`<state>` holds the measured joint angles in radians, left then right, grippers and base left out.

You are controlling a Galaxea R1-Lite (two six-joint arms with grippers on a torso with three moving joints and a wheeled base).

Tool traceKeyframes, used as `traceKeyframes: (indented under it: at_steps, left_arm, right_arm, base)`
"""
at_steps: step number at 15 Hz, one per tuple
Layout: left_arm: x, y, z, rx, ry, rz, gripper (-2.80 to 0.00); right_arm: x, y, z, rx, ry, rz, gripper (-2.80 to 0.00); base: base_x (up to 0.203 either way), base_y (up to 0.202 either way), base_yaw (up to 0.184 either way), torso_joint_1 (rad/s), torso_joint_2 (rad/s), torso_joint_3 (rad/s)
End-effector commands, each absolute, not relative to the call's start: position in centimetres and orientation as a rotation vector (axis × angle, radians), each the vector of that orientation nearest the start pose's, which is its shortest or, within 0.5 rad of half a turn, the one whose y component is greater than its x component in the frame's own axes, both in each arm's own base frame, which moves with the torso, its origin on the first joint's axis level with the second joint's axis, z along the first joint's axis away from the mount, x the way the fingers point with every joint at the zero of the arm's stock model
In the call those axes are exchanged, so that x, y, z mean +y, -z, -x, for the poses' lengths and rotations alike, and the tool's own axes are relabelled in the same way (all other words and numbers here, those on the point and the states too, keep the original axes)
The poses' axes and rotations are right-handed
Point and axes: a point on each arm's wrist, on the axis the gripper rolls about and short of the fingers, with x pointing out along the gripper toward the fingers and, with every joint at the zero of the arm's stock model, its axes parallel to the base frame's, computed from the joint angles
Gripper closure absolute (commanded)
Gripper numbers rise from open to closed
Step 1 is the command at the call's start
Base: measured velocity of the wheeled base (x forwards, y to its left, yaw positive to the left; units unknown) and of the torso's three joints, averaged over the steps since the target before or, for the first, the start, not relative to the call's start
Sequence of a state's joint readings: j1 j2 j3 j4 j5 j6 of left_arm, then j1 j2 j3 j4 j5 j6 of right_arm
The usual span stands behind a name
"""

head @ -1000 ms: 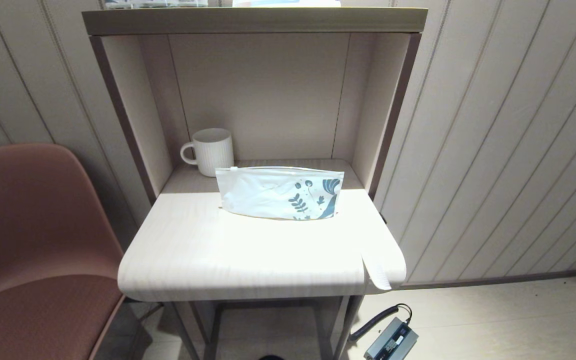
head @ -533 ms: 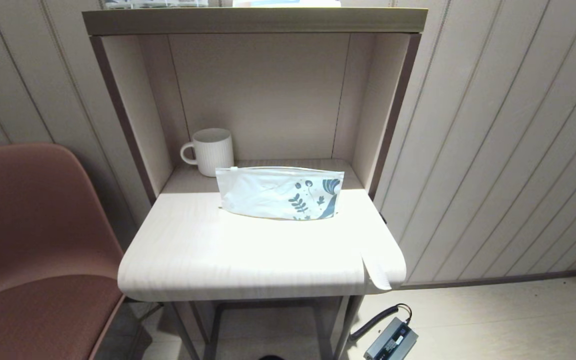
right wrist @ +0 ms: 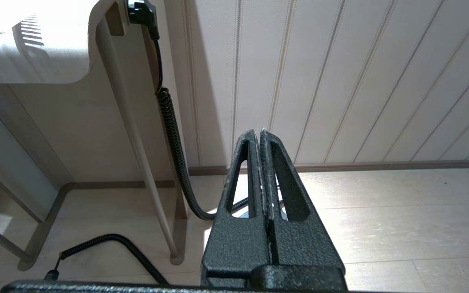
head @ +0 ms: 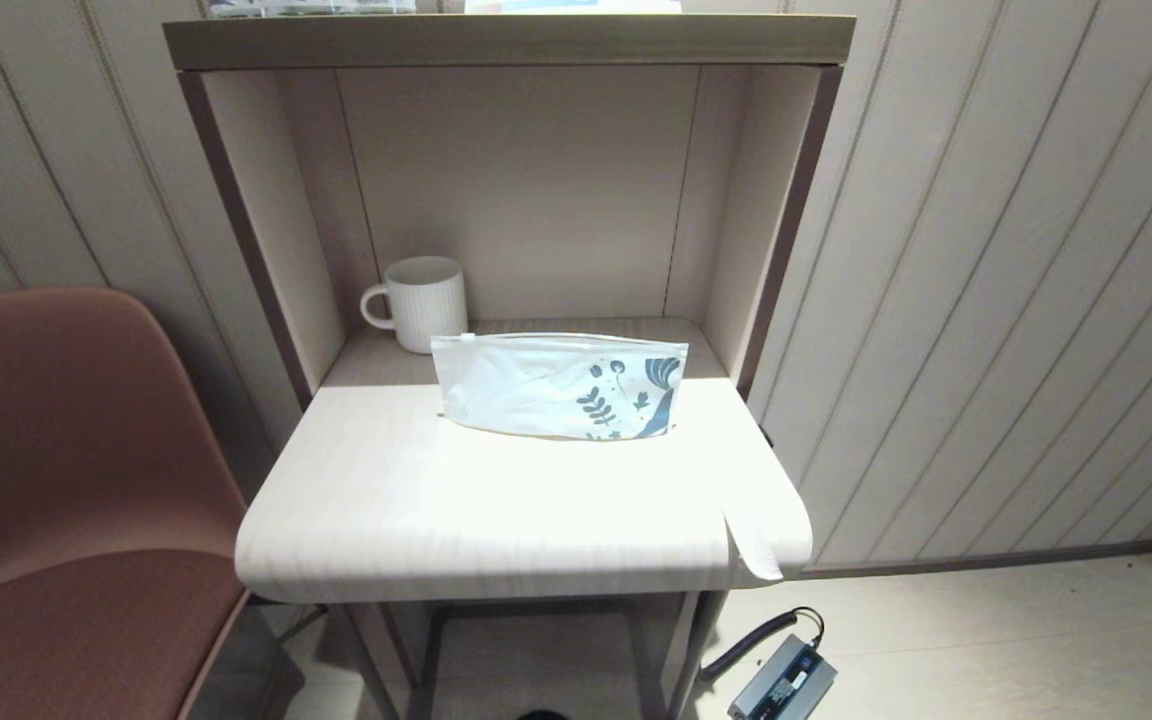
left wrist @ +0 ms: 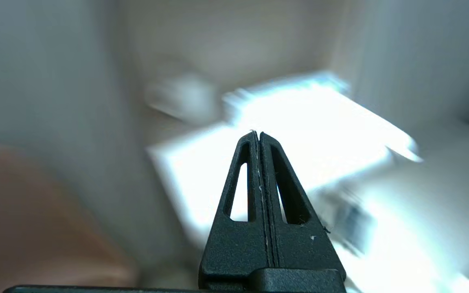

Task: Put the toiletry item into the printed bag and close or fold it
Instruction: Pick up the storage bag

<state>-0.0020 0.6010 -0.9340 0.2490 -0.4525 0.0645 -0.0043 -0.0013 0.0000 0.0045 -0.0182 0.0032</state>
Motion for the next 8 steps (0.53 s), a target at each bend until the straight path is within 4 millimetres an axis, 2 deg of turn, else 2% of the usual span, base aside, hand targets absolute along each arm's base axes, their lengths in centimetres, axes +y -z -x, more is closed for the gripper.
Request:
traceKeyframes:
  at_steps: [1, 3, 4, 6, 8]
  left_arm:
    - [-1.6, -30.0, -4.8, 0.158, 0.755, -0.001, 0.0]
    - [-2.2, -28.2, -8.1, 0.286, 0.883, 0.01, 0.0]
    - [-2.7, -27.0, -9.9, 0.333, 0.934, -0.015, -2.8]
    - [-3.5, -25.5, -13.1, 0.346, 0.992, -0.068, -2.8]
    - [-4.1, -25.2, -16.2, 0.277, 1.006, -0.121, -2.8]
  right_arm:
    - [0.0, -7.5, 2.3, 0.005, 0.023, -0.003, 0.0]
    - [0.0, -7.5, 2.3, 0.005, 0.022, -0.003, 0.0]
    - [0.0, -7.5, 2.3, 0.005, 0.023, -0.003, 0.0]
    - [0.0, -7.5, 2.3, 0.005, 0.023, -0.003, 0.0]
    - [0.0, -7.5, 2.3, 0.005, 0.023, -0.003, 0.0]
  base:
    - [0.0, 0.0, 0.0, 0.0, 0.0, 0.0]
    - [0.0, 0.0, 0.0, 0.0, 0.0, 0.0]
    - [0.0, 0.0, 0.0, 0.0, 0.0, 0.0]
    - [0.0, 0.0, 0.0, 0.0, 0.0, 0.0]
    - [0.0, 0.0, 0.0, 0.0, 0.0, 0.0]
